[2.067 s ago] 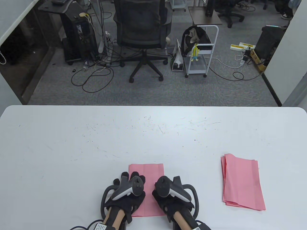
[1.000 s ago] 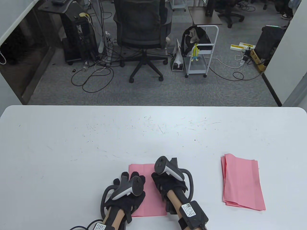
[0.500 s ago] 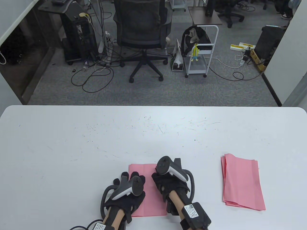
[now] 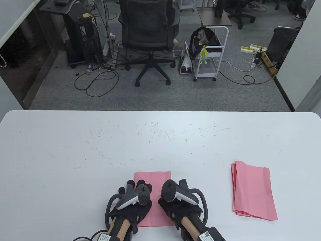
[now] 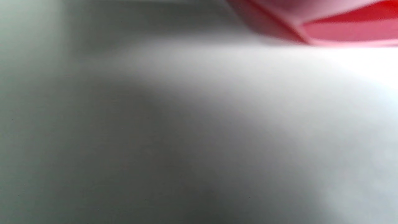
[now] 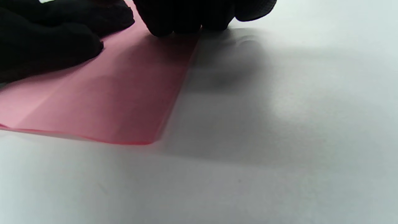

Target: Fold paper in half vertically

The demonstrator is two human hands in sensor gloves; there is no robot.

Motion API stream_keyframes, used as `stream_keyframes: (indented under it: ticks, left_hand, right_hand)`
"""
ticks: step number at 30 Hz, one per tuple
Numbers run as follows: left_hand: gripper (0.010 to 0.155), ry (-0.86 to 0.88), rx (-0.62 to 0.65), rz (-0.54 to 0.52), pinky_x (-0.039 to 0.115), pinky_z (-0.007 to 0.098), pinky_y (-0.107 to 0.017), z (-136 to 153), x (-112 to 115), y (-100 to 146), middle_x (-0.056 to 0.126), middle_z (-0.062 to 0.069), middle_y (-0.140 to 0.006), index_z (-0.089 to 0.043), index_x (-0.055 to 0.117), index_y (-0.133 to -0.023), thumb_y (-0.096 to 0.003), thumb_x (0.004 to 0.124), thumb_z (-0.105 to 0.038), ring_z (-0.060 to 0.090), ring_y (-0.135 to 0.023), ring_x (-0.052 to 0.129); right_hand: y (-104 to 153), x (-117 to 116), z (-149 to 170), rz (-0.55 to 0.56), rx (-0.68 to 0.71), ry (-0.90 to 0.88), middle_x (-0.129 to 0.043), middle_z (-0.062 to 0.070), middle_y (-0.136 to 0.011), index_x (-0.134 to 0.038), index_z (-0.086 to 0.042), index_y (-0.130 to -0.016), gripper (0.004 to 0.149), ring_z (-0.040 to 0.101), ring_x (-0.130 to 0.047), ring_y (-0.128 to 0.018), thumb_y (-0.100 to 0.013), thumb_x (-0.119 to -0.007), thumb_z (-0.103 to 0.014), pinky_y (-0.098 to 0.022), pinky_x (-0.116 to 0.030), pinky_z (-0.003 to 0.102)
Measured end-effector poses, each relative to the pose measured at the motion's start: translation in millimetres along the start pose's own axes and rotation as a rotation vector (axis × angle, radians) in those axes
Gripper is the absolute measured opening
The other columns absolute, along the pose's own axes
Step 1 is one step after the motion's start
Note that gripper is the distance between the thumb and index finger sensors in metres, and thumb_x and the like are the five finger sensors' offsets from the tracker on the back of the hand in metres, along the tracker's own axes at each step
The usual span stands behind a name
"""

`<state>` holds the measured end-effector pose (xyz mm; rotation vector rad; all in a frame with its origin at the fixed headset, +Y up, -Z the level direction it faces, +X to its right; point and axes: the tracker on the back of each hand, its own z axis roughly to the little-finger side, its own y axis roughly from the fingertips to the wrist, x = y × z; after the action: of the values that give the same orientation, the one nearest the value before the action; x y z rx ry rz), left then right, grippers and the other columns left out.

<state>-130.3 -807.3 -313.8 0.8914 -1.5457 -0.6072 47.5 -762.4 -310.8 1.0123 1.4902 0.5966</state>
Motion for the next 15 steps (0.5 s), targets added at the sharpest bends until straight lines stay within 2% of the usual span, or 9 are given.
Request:
stream_keyframes:
  ticks: [15]
  left_hand:
    - [0.072, 0.0, 0.0, 0.002, 0.011, 0.067, -0.078, 0.0, -0.1, 0.0, -0.006, -0.007, -0.122, -0.039, 0.003, -0.113, -0.055, 0.039, -0.061, 0.041, -0.11, -0.004]
  right_hand:
    - [6.8, -4.5, -2.0, -0.025, 0.024, 0.019, -0.07, 0.007, -0.102, -0.073, -0.021, -0.095, 0.054, 0.032, -0.07, -0.093, -0.051, -0.064, -0.05, -0.069, -0.063, 0.052]
